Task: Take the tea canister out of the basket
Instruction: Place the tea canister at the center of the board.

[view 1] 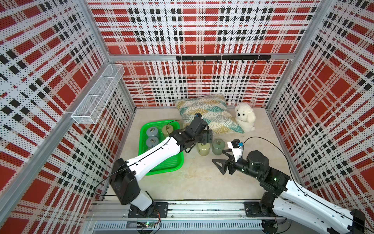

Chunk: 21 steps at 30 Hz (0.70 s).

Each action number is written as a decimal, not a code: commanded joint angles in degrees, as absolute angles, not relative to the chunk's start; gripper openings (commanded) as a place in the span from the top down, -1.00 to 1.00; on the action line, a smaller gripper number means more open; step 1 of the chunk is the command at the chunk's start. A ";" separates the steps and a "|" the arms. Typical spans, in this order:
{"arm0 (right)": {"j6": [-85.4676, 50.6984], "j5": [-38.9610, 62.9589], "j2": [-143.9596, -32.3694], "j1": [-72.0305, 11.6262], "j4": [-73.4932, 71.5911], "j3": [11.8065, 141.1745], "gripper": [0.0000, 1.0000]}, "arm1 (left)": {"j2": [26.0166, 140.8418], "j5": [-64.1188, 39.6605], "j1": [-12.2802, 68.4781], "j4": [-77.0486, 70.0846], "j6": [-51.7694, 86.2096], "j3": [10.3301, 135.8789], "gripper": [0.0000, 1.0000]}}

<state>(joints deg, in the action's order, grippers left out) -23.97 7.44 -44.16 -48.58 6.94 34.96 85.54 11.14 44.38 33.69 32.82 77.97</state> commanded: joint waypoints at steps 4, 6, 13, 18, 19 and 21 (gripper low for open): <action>-21.37 11.87 -54.00 -51.46 -0.02 40.57 -1.00 | 74.95 12.34 34.18 35.71 34.21 67.80 -0.98; -20.56 11.62 -57.41 -52.86 -0.83 42.57 -1.00 | 71.73 11.74 29.50 36.36 34.13 64.52 -0.98; -21.01 13.80 -65.61 -56.05 -5.39 43.62 -1.00 | 64.64 9.06 14.85 39.51 30.97 55.50 -0.98; -21.79 13.64 -67.13 -56.16 -7.18 42.17 -1.00 | 64.83 12.94 8.84 43.11 31.14 53.57 -1.00; -21.75 13.63 -67.21 -56.12 -7.12 42.07 -1.00 | 65.25 12.67 8.12 43.24 30.96 53.05 -1.00; -21.72 13.30 -67.15 -56.14 -6.87 41.86 -1.00 | 65.89 11.45 6.63 43.25 30.86 51.72 -1.00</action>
